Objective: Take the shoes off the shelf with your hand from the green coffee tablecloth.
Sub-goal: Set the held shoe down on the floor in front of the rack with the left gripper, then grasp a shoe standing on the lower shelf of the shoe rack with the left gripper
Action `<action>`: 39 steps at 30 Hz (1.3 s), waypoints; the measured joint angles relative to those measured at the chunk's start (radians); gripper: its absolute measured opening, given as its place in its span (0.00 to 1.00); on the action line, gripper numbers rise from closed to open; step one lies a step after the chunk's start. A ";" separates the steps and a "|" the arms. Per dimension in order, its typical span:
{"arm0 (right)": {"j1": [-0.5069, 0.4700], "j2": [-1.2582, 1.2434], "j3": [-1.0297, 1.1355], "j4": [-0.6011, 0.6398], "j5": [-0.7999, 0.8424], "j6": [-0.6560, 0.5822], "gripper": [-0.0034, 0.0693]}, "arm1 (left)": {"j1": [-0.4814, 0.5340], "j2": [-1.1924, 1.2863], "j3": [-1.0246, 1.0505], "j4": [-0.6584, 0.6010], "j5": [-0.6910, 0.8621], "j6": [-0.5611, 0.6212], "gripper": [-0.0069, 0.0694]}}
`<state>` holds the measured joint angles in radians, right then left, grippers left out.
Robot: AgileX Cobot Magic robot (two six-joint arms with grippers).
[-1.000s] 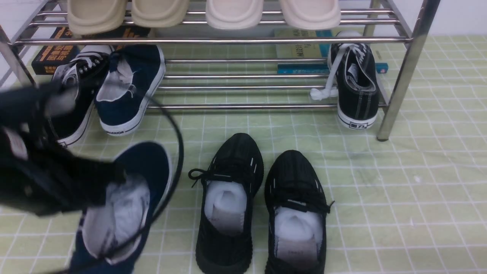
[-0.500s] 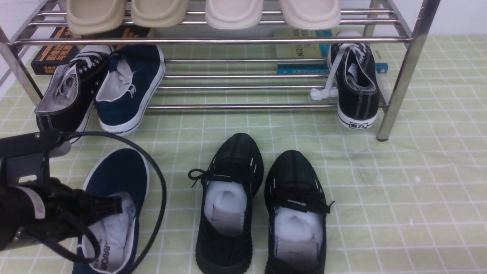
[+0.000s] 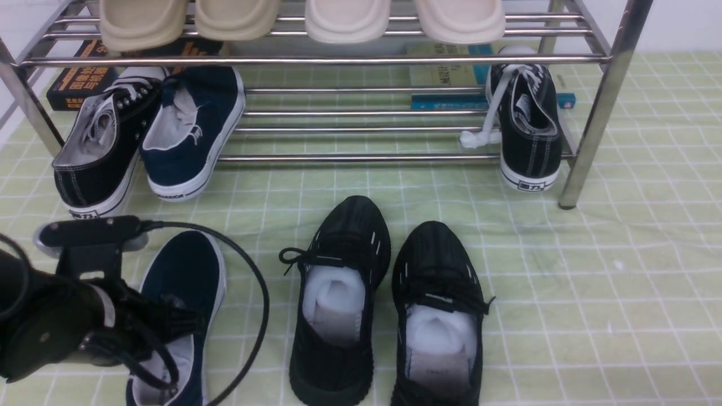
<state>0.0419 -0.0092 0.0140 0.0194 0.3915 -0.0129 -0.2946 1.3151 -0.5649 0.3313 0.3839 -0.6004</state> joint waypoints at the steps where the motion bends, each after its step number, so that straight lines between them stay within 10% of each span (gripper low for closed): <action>1: 0.000 0.000 0.000 0.000 0.000 0.000 0.37 | 0.000 0.006 0.000 0.000 0.002 -0.001 0.15; 11: 0.000 0.000 0.000 0.000 0.000 0.000 0.37 | 0.000 -0.063 -0.043 0.008 0.160 -0.024 0.20; 26: 0.000 0.000 0.000 0.000 0.000 0.000 0.37 | 0.000 -0.247 -0.157 0.011 0.416 -0.027 0.53; 39: 0.000 0.000 0.000 0.000 0.000 0.000 0.37 | 0.000 -0.084 -0.584 -0.095 0.631 0.078 0.09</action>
<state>0.0419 -0.0092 0.0140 0.0194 0.3915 -0.0129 -0.2946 1.2312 -1.1486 0.2362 1.0148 -0.5224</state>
